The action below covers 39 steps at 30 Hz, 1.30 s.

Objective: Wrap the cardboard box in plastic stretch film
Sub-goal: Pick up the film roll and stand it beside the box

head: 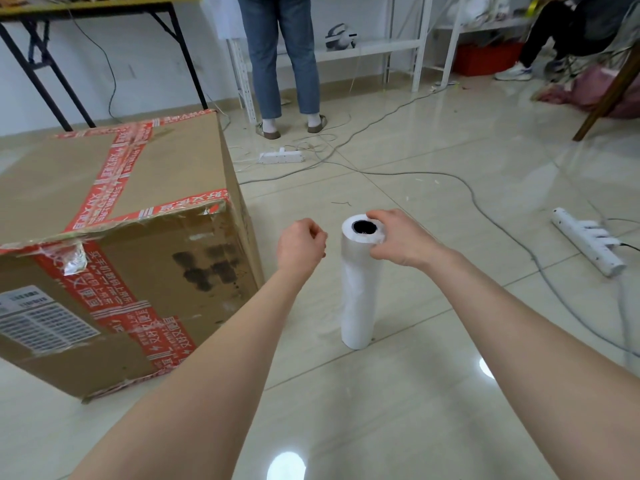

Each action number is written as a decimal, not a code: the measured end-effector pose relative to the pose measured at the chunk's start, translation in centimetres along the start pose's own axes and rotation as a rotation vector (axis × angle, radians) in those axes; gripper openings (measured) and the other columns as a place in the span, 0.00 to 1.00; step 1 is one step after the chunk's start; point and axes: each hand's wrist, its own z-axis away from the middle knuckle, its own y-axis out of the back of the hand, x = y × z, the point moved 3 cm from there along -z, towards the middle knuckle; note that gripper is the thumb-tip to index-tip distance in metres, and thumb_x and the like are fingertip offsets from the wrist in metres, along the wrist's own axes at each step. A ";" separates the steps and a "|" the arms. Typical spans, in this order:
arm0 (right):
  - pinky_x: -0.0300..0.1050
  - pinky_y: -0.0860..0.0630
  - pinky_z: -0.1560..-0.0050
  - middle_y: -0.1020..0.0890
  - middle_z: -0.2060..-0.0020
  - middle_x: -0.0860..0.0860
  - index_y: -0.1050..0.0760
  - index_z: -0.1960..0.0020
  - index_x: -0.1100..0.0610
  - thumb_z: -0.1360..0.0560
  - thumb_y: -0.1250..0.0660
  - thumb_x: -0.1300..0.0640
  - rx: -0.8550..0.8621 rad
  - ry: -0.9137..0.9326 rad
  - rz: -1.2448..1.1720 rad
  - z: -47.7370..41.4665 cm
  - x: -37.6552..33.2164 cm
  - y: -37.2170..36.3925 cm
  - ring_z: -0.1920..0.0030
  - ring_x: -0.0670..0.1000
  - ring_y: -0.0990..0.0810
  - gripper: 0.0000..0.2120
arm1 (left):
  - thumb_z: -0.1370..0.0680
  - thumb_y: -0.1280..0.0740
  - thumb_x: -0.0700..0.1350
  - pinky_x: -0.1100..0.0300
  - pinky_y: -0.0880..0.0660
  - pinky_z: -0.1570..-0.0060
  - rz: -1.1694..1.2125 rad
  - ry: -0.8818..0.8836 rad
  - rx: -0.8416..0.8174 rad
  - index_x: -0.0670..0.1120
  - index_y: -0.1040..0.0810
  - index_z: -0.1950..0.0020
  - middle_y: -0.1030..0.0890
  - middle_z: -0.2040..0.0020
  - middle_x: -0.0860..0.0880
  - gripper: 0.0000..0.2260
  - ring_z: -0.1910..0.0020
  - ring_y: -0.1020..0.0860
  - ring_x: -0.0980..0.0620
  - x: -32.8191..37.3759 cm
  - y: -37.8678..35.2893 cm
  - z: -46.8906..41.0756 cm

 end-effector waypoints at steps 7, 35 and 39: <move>0.46 0.27 0.49 0.34 0.35 0.50 0.38 0.29 0.46 0.34 0.26 0.45 0.067 -0.025 0.086 0.0 -1.0 -0.5 0.41 0.54 0.26 0.38 | 0.37 0.22 0.53 0.56 0.22 0.66 0.091 -0.018 -0.243 0.49 0.28 0.60 0.22 0.63 0.53 0.18 0.65 0.23 0.54 0.8 -1.4 0.8; 0.47 0.33 0.51 0.35 0.35 0.50 0.37 0.31 0.46 0.35 0.32 0.34 0.195 -0.114 0.102 -0.1 -1.6 -0.9 0.36 0.54 0.33 0.37 | 0.21 0.44 0.35 0.61 0.20 0.67 0.373 0.233 0.081 0.39 0.26 0.50 0.22 0.59 0.49 0.08 0.70 0.19 0.54 -0.7 0.3 0.0; 0.48 0.34 0.51 0.35 0.36 0.52 0.37 0.31 0.46 0.31 0.36 0.34 0.224 -0.124 0.206 -0.3 -2.4 -1.4 0.38 0.56 0.33 0.33 | 0.21 0.45 0.33 0.57 0.19 0.61 0.432 0.269 0.065 0.38 0.26 0.49 0.21 0.58 0.41 0.08 0.67 0.20 0.49 -0.6 0.3 0.0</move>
